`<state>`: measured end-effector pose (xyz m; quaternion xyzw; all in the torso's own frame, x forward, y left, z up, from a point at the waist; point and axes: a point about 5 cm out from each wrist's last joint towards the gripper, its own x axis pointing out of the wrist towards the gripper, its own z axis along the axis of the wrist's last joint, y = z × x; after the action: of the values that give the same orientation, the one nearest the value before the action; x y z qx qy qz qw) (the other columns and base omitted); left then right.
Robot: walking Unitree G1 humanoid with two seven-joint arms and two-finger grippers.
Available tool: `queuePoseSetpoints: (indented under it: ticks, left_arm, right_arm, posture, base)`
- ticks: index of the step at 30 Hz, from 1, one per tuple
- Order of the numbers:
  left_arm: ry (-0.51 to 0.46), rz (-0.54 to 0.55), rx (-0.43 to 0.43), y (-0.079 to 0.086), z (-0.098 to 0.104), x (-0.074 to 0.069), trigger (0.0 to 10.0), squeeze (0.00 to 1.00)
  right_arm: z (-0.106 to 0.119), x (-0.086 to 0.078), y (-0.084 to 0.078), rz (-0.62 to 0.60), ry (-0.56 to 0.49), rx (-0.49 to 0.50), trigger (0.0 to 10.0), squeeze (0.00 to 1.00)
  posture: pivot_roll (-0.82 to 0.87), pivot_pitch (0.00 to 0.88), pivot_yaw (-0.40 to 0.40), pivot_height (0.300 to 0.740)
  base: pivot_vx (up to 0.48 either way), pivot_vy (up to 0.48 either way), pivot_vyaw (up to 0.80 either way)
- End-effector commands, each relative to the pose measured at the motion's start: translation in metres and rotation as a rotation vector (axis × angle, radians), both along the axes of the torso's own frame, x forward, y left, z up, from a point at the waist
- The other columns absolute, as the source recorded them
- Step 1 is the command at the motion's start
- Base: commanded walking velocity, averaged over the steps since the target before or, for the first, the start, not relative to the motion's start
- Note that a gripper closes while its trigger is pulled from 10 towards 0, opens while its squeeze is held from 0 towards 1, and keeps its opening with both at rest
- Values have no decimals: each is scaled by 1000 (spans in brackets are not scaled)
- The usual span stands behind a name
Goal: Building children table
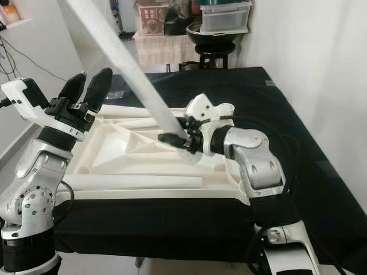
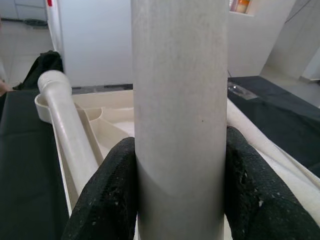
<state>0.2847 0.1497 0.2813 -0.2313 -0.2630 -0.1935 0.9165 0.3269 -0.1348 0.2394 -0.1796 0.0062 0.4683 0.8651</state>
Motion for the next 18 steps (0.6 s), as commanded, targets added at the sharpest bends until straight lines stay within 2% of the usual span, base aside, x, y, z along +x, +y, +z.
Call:
queuePoseSetpoints:
  ticks: [1, 3, 7, 18]
  left_arm:
    - [6, -53, 17, -5, 0, 0, 10000, 0]
    - [7, -65, 19, -6, 0, 0, 10000, 0]
    - [-2, -159, 105, -20, -5, -6, 10000, 0]
    - [-8, -118, 96, -15, -1, -4, 10000, 0]
  right_arm:
    - [1, -6, 9, 52, -40, -32, 10000, 0]
    - [1, -7, 10, 56, -42, -38, 10000, 0]
    - [-1, -5, 13, 47, -41, -40, 10000, 0]
    - [-6, -15, 20, 124, -50, -81, 10000, 0]
  posture:
    - [-94, 0, 68, 740]
    - [-94, 0, 68, 740]
    - [-93, 0, 69, 740]
    - [-90, 0, 70, 740]
  base:
    - [0, 0, 0]
    - [0, 0, 0]
    - [0, 0, 0]
    - [0, 0, 0]
